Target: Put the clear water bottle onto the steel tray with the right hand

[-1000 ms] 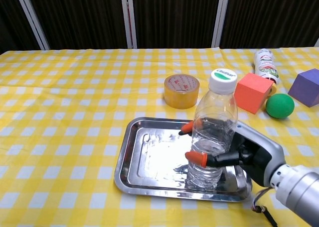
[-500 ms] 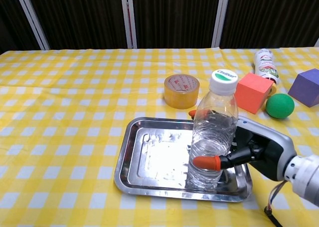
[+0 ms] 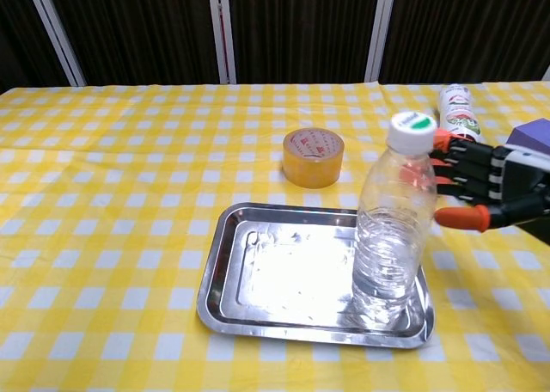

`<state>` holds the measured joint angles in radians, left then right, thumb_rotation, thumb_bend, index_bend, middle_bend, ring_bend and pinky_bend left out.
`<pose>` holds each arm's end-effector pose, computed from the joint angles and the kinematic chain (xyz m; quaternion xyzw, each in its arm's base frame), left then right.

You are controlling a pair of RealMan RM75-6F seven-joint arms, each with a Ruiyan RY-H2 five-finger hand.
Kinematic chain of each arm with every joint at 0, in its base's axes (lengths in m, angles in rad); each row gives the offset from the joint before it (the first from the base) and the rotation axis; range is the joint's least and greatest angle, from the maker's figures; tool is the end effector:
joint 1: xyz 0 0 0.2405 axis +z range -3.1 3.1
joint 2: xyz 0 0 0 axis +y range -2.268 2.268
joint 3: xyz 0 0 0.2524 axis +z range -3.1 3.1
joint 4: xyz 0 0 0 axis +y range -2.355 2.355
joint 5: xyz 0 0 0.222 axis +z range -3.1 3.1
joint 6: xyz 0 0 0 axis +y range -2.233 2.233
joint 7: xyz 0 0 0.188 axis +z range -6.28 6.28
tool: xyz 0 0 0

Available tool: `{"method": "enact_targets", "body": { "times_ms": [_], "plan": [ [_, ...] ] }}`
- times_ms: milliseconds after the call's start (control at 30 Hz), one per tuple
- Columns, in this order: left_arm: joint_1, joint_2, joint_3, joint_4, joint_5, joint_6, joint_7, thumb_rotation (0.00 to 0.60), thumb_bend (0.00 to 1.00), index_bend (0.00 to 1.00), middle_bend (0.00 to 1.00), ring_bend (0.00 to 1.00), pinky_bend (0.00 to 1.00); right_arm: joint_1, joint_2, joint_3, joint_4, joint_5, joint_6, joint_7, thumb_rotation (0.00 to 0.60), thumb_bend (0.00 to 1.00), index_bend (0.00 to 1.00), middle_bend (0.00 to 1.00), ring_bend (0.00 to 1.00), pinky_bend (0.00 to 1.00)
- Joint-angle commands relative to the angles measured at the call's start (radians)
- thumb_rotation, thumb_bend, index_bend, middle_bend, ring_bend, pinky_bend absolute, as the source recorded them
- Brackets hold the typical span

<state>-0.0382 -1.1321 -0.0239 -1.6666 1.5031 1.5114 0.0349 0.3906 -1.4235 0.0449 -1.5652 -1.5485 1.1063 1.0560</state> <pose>-0.3093 0.2047 0.1365 -0.5808 -0.4105 -0.3853 0.5880 -0.2072 -0.2817 -0.0168 0.3943 -0.7378 0.5381 0.1033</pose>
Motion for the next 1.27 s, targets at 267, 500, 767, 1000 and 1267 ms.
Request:
{"method": "enact_targets", "body": {
  "times_ms": [267, 500, 767, 1000, 1267],
  "plan": [
    [-0.001, 0.003, 0.008, -0.013, 0.007, -0.005, -0.003, 0.600, 0.18, 0.16, 0.00, 0.00, 0.00, -0.052, 0.261, -0.113, 0.083, -0.153, 0.143, 0.258, 0.600, 0.16, 0.13, 0.03, 0.00, 0.00],
    [0.001, 0.007, 0.000, -0.012, -0.002, 0.001, -0.010, 0.600, 0.18, 0.16, 0.00, 0.00, 0.00, -0.122, 0.322, -0.118, 0.155, -0.077, 0.186, -0.023, 0.600, 0.16, 0.13, 0.03, 0.00, 0.00],
    [0.003, 0.016, -0.007, -0.010, -0.017, 0.002, -0.038, 0.600, 0.18, 0.16, 0.00, 0.00, 0.00, -0.256, 0.258, -0.040, 0.216, 0.097, 0.377, -0.883, 0.600, 0.16, 0.13, 0.03, 0.00, 0.00],
    [0.003, 0.023, -0.009, -0.004, -0.014, 0.004, -0.054, 0.600, 0.18, 0.16, 0.00, 0.00, 0.00, -0.307, 0.238, 0.006, 0.190, 0.184, 0.444, -1.140, 0.600, 0.16, 0.13, 0.03, 0.00, 0.00],
    [-0.004, 0.021, -0.007, 0.005, -0.016, -0.011, -0.058, 0.600, 0.18, 0.16, 0.00, 0.00, 0.00, -0.316, 0.249, 0.017, 0.168, 0.180, 0.441, -1.142, 0.600, 0.16, 0.13, 0.03, 0.00, 0.00]
  ]
}}
